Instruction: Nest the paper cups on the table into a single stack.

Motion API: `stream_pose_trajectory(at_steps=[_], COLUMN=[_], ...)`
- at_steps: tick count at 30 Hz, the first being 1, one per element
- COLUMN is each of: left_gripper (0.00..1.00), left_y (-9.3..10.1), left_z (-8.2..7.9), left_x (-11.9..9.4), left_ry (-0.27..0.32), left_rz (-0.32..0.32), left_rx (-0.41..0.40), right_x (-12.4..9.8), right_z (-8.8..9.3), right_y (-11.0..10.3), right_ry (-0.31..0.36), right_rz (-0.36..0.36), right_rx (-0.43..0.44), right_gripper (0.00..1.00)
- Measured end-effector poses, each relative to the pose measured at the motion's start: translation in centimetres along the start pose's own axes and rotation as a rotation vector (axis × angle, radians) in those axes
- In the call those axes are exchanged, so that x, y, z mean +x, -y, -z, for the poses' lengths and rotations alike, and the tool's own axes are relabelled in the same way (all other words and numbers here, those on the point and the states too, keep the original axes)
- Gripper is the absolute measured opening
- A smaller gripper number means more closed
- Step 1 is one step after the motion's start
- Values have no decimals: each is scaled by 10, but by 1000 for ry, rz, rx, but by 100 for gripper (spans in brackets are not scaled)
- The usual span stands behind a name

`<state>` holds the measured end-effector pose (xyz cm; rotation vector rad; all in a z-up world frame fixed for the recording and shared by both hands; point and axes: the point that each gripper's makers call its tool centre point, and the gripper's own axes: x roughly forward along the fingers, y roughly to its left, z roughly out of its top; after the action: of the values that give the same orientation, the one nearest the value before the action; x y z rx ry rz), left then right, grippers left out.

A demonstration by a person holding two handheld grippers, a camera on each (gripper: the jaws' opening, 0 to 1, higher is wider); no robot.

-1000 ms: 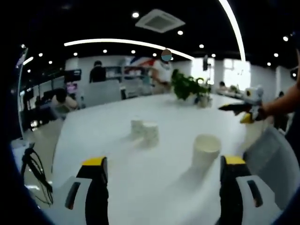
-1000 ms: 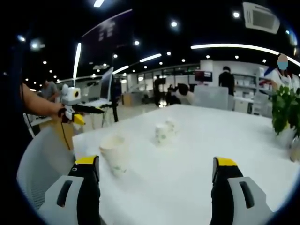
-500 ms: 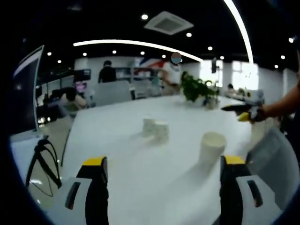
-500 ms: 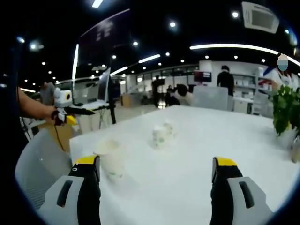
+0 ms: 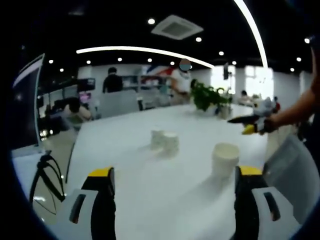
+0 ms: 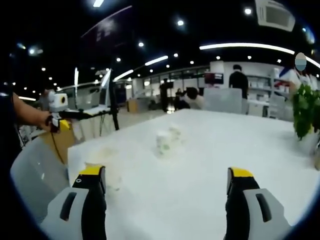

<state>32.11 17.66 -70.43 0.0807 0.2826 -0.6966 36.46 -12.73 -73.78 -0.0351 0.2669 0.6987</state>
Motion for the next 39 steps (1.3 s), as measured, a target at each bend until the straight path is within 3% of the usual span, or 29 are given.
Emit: stream_pose_trajectory(at_steps=[10, 15, 24, 33, 39], left_gripper=[99, 99, 99, 99, 99], left_y=[5, -1, -2, -13, -14], left_z=[1, -1, -3, 2, -2], left_x=[3, 4, 5, 4, 7], left_ry=[-7, -17, -23, -46, -25], left_rz=[15, -22, -2, -42, -43], left_rx=[8, 60, 32, 5, -17], right_x=[28, 46, 77, 111, 130], right_z=[-12, -16, -20, -28, -31], right_y=[2, 3, -2, -1, -4], right_ry=[4, 25, 35, 51, 55], right_rz=[-40, -49, -73, -94, -107], right_rx=[-21, 5, -6, -8, -10], right_gripper=[100, 100, 100, 98, 97])
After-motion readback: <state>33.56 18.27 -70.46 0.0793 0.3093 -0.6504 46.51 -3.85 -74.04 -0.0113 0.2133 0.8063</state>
